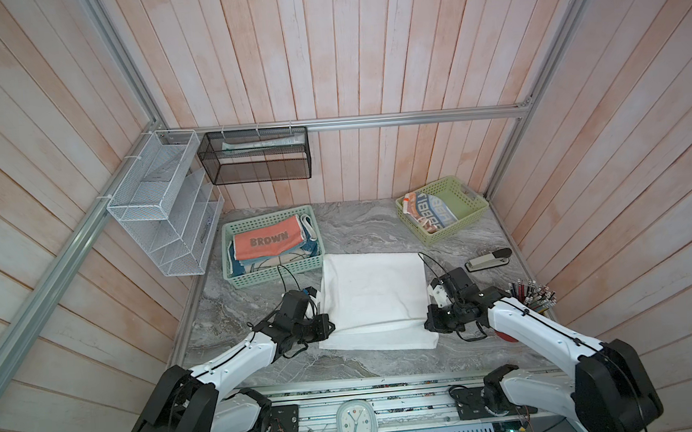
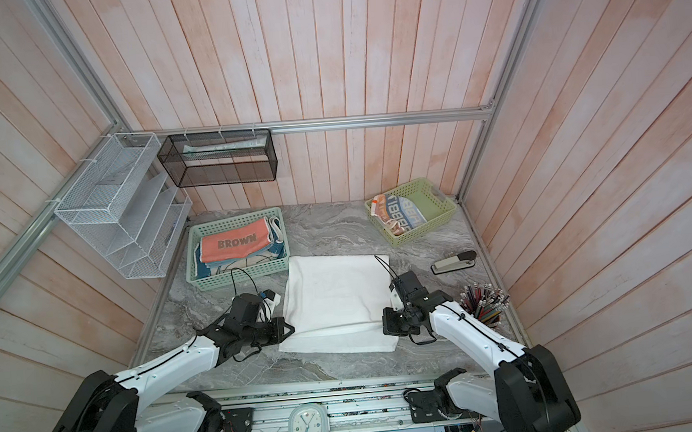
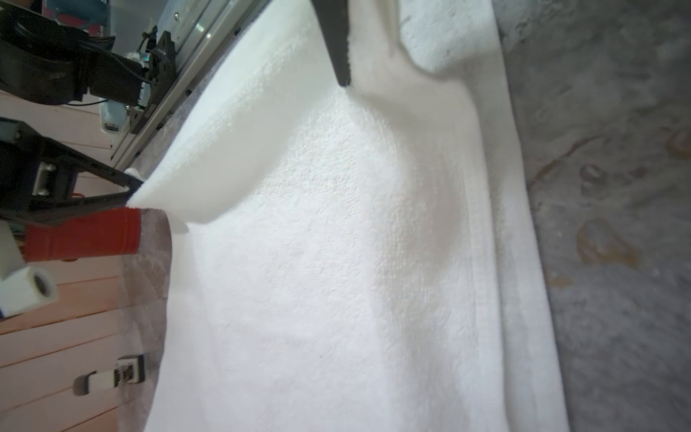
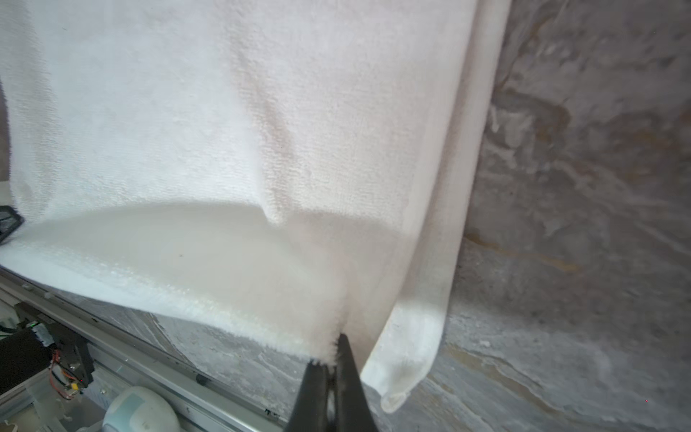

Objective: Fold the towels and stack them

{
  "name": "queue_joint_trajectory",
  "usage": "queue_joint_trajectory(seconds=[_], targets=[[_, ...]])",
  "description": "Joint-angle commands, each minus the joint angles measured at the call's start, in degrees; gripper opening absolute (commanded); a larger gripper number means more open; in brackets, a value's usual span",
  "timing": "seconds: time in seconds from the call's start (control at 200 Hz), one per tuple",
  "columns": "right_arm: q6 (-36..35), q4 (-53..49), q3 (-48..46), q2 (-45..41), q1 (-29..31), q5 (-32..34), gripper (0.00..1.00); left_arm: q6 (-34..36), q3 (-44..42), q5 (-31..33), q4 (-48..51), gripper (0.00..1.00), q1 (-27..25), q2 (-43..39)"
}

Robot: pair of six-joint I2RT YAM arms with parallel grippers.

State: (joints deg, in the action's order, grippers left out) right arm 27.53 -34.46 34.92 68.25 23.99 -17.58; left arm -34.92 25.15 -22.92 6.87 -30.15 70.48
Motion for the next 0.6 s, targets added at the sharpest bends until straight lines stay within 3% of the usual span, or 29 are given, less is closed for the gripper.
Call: queue_joint_trajectory(seconds=[0.0, 0.29, 0.41, 0.595], targets=[[1.9, 1.3, -0.5, 1.7, 0.4, 1.4, 0.0, -3.1, -1.9, 1.3, -4.6, 0.0, -1.3, 2.6], [1.2, 6.5, 1.0, 9.9, 0.4, 3.9, 0.0, -2.5, -0.2, 2.0, -9.6, 0.0, -1.8, 11.4], [-1.5, 0.8, 7.1, 10.4, 0.4, 6.8, 0.0, 0.0, 4.8, 2.4, -5.1, 0.0, -1.2, 10.7], [-2.6, -10.3, 12.4, 2.1, -0.9, 11.3, 0.0, 3.4, 10.5, 5.7, 5.9, 0.0, -0.7, 3.5]])
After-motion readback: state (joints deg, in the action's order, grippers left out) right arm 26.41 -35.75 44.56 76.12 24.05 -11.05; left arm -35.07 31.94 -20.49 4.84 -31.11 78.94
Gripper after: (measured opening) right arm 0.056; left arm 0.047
